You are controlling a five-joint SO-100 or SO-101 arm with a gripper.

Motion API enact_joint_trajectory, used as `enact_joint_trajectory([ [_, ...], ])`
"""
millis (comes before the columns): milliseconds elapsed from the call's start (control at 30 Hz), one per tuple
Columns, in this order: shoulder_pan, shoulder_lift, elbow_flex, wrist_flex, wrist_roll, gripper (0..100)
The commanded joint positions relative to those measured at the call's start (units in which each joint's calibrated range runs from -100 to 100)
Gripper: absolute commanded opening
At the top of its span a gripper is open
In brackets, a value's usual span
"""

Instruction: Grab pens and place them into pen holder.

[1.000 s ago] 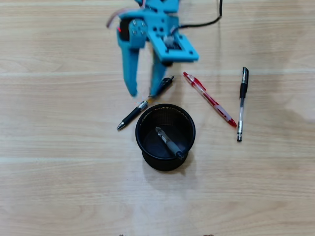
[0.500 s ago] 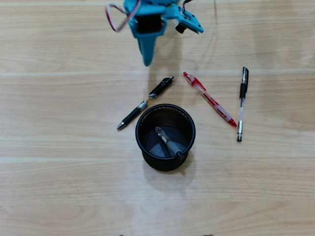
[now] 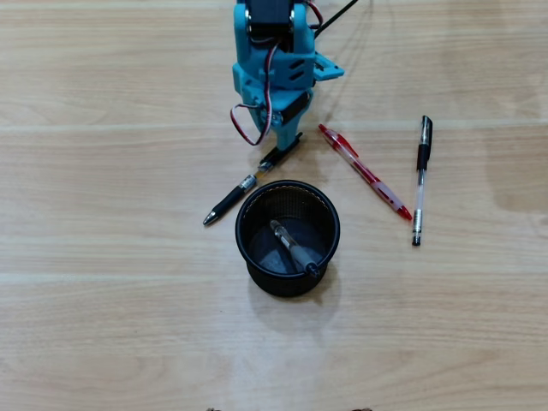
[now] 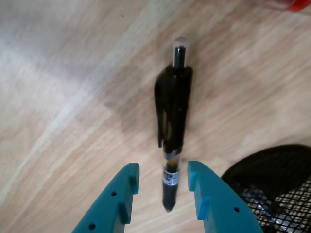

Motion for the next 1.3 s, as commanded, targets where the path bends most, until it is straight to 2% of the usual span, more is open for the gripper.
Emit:
enact_joint_trajectory([
  [0, -0.88, -0.05, 0.11, -3.1, 0.37, 12],
  [167, -1.04, -0.05, 0.02, -3.36, 0.37, 12],
  [333, -0.72, -0.05, 1.47, -8.26, -0.05, 13],
  [533, -0.4, 0.04, 2.55, -8.86, -0.62, 22],
  [1033, 0.49, 9.42, 3.01, -11.01, -0.88, 19],
  [1100, 0.49, 10.6, 3.73, -12.39, -1.04, 15],
  [1200, 0.25, 10.77, 4.45, -13.68, -1.04, 1],
  [1267, 0.41, 10.77, 4.45, -13.68, -1.04, 3],
])
